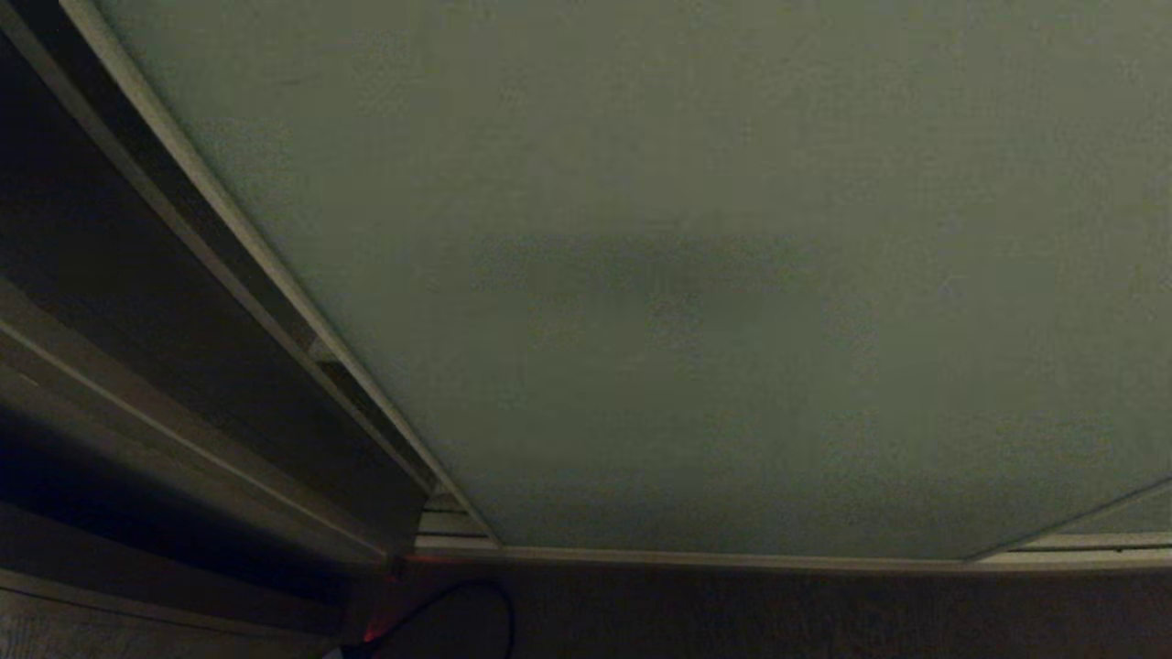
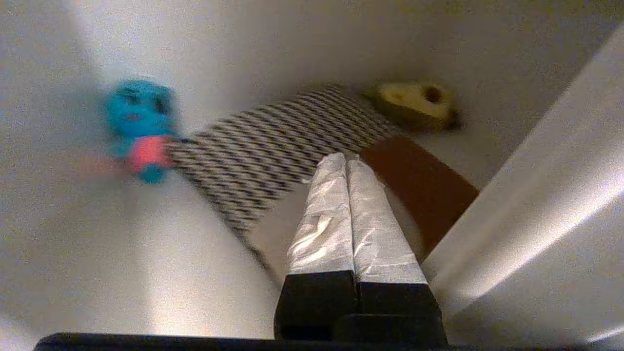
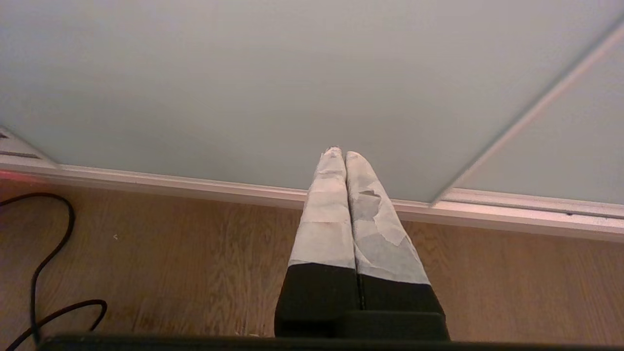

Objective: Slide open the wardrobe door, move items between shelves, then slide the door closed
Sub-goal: Open the door

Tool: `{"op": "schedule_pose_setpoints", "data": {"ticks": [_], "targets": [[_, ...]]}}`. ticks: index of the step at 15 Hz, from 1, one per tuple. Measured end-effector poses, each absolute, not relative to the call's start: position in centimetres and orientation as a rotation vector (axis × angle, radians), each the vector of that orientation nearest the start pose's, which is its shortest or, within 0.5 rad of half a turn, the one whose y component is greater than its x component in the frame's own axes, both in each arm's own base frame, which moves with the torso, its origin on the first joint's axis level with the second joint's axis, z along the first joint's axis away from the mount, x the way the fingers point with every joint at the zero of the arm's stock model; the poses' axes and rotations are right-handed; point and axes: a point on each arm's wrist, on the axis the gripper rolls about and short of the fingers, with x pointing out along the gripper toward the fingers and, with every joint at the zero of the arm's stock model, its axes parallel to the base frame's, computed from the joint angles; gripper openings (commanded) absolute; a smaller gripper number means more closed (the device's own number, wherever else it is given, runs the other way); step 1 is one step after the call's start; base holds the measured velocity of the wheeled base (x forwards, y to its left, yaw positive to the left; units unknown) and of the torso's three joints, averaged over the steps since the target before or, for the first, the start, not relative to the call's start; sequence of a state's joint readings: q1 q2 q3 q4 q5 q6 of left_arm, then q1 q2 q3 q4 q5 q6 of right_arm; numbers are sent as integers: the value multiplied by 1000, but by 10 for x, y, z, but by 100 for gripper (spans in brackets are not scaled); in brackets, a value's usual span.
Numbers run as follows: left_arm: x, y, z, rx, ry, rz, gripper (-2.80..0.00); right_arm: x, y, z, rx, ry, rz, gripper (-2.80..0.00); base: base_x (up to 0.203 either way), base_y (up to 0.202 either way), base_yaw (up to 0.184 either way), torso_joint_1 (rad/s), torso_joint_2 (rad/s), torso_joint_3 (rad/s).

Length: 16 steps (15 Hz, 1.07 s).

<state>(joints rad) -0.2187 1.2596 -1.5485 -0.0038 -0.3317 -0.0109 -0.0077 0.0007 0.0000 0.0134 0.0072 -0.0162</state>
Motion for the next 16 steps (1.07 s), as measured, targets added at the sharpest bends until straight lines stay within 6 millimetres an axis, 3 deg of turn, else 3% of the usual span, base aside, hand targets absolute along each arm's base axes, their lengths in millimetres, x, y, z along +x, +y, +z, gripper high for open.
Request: {"op": "schedule_pose_setpoints", "data": {"ticks": [8, 16], "targets": [[162, -103, 432, -9, -258, -756, -280, -23, 0, 74, -16, 15, 0, -280, 0, 0, 0, 0, 0, 0], [143, -191, 429, -38, -237, -1057, -280, -23, 0, 74, -16, 14, -1, -280, 0, 0, 0, 0, 0, 0]]}}
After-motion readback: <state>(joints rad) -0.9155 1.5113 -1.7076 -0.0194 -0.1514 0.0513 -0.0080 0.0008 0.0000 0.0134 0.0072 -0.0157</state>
